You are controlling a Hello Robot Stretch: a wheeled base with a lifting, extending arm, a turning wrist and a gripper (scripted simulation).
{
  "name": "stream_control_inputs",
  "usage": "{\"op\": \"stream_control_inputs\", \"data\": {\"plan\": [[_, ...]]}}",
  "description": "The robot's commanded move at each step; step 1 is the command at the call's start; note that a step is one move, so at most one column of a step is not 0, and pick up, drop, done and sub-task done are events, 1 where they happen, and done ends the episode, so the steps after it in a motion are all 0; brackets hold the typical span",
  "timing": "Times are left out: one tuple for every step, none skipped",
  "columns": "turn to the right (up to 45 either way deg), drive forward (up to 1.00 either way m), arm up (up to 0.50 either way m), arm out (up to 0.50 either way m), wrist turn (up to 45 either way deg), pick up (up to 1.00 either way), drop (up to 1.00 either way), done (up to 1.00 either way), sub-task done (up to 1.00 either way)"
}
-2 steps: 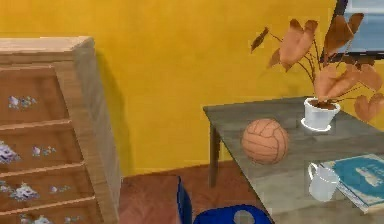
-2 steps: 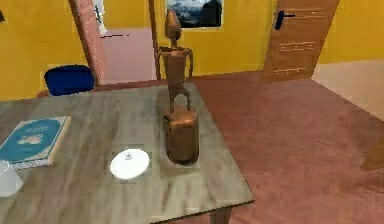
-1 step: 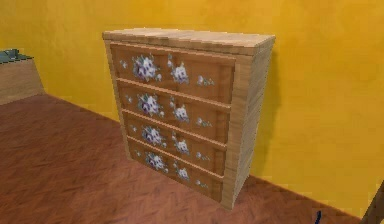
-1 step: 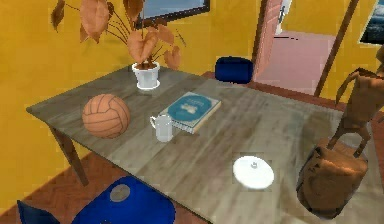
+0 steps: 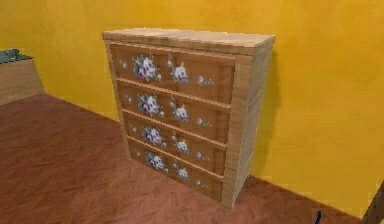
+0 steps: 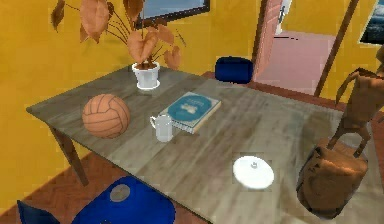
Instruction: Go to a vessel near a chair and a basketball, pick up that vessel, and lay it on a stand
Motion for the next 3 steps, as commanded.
{"op": "stream_control_inputs", "data": {"plan": [[0.0, 0.00, 0.36, 0.00, 0.0, 0.00, 0.00, 0.00, 0.00], [0.0, 0.00, 0.00, 0.44, 0.0, 0.00, 0.00, 0.00, 0.00], [0.0, 0.00, 0.00, 0.00, 45.0, 0.00, 0.00, 0.00, 0.00]]}}
